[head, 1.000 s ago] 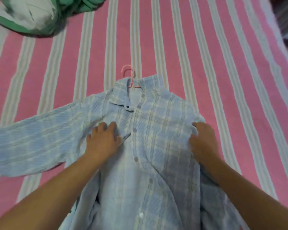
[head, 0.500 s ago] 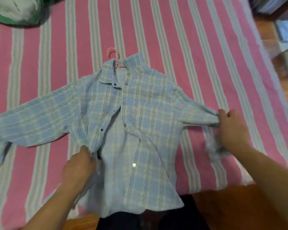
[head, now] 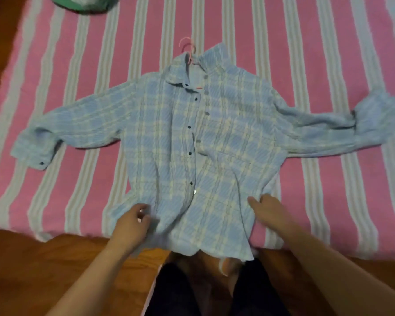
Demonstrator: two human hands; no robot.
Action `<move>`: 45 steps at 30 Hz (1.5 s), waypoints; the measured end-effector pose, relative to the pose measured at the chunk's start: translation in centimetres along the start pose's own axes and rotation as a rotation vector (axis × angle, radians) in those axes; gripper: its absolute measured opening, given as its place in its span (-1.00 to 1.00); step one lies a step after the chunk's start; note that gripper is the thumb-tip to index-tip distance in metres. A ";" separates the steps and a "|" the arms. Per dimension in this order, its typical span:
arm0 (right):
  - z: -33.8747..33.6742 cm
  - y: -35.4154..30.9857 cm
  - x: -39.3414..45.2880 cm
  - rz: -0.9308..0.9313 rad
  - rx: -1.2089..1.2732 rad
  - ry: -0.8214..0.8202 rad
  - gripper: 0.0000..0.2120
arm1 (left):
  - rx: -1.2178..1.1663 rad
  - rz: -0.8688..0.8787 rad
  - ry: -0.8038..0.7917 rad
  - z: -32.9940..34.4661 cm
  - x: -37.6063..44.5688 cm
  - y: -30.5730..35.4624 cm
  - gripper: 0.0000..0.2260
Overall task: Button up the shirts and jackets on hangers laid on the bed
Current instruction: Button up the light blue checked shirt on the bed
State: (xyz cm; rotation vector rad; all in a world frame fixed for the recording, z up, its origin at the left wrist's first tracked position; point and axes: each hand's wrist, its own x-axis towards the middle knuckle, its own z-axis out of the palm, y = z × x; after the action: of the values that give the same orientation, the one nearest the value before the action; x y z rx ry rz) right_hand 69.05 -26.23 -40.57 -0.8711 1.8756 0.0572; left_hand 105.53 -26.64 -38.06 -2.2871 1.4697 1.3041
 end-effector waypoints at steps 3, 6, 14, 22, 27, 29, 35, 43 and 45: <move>6.0 2.4 -2.4 0.055 0.196 0.024 -0.45 | 0.461 0.028 0.060 -2.1 -1.1 -5.1 -0.43; 8.7 3.5 -3.2 0.161 0.287 0.064 -0.51 | 0.672 0.063 0.030 -3.7 -0.1 -8.4 -0.24; 9.9 3.7 -6.2 0.240 0.206 0.352 -0.78 | 0.494 0.329 0.036 -5.4 3.8 -9.1 -0.70; 6.6 9.0 -12.4 0.525 -0.136 0.594 -0.79 | 0.812 0.140 -0.252 -3.8 -2.9 -16.5 -0.84; 7.9 3.1 -5.0 0.145 -0.273 0.609 -0.74 | 1.008 0.290 -0.546 -2.4 -0.3 -11.1 -0.72; 10.9 -1.4 -4.3 -0.050 -0.293 0.466 -0.86 | 0.790 0.473 -0.550 -0.9 0.5 -6.7 -0.84; 17.2 -3.8 -4.3 -0.012 -0.151 0.444 -0.62 | 0.359 0.587 -0.172 9.0 -1.7 -1.0 -0.80; 9.9 -2.9 -5.2 0.108 0.004 0.281 -0.75 | 0.431 0.399 0.019 11.1 -1.1 1.2 -0.87; 7.6 -2.5 -7.1 0.082 0.066 0.289 -0.77 | 0.094 0.277 -0.040 8.9 -1.0 0.9 -0.89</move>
State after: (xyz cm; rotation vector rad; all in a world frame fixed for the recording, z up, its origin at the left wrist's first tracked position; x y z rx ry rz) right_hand 77.98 -21.11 -37.63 -0.7891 2.1699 -0.0835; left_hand 99.35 -21.84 -42.55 -2.0428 1.8433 1.3052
